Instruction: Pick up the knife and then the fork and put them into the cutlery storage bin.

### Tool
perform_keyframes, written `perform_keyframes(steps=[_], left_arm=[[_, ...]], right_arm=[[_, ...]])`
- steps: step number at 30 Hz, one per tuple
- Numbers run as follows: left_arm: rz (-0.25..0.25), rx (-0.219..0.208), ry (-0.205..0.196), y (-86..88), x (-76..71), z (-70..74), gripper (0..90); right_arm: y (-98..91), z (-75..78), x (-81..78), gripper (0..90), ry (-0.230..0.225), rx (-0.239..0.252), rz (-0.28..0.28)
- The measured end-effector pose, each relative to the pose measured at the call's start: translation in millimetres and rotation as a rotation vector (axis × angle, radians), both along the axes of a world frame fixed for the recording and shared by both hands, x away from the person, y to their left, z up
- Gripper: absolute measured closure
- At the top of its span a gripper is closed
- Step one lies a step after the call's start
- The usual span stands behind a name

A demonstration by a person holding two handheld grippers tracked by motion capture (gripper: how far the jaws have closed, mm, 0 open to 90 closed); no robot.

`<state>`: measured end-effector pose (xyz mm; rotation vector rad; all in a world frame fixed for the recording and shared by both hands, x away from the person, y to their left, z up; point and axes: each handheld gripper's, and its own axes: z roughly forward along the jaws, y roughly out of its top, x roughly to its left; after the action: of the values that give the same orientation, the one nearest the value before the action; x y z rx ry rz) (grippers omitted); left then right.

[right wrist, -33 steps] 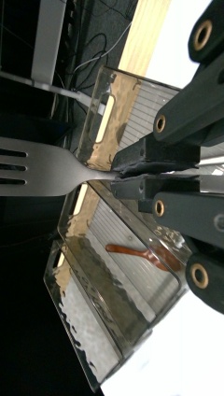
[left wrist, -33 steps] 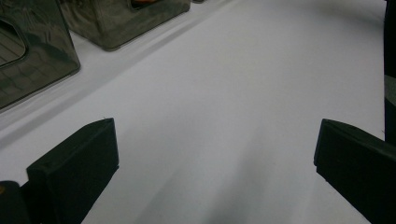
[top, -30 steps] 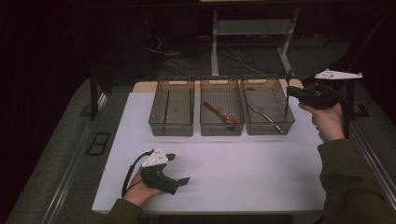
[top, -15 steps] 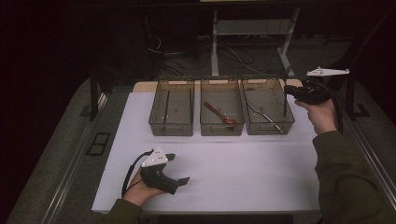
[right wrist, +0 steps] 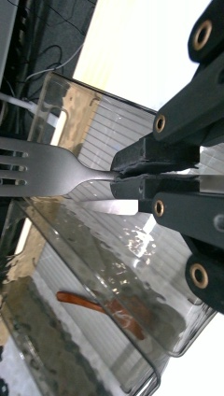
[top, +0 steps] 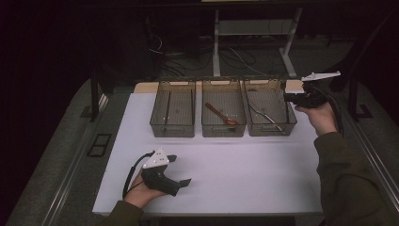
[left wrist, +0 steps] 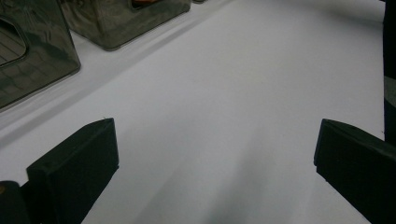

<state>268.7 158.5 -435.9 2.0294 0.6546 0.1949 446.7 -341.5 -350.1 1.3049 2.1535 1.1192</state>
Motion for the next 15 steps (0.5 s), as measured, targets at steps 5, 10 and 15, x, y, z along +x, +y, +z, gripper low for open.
perform_keyframes(steps=[5,10,15], left_arm=[[0.0,0.0,0.0,-0.1,-0.1,-0.1,0.0],[0.0,-0.001,0.001,-0.1,-0.1,-0.2,0.0],[0.0,-0.001,0.0,-0.1,-0.1,0.0,0.0]], right_arm=[[1.9,-6.3,4.3,84.5,0.04,-0.031,0.009],[2.5,-11.7,8.0,84.5,0.073,-0.045,0.016],[4.3,-16.4,11.5,84.5,0.098,-0.068,0.025]])
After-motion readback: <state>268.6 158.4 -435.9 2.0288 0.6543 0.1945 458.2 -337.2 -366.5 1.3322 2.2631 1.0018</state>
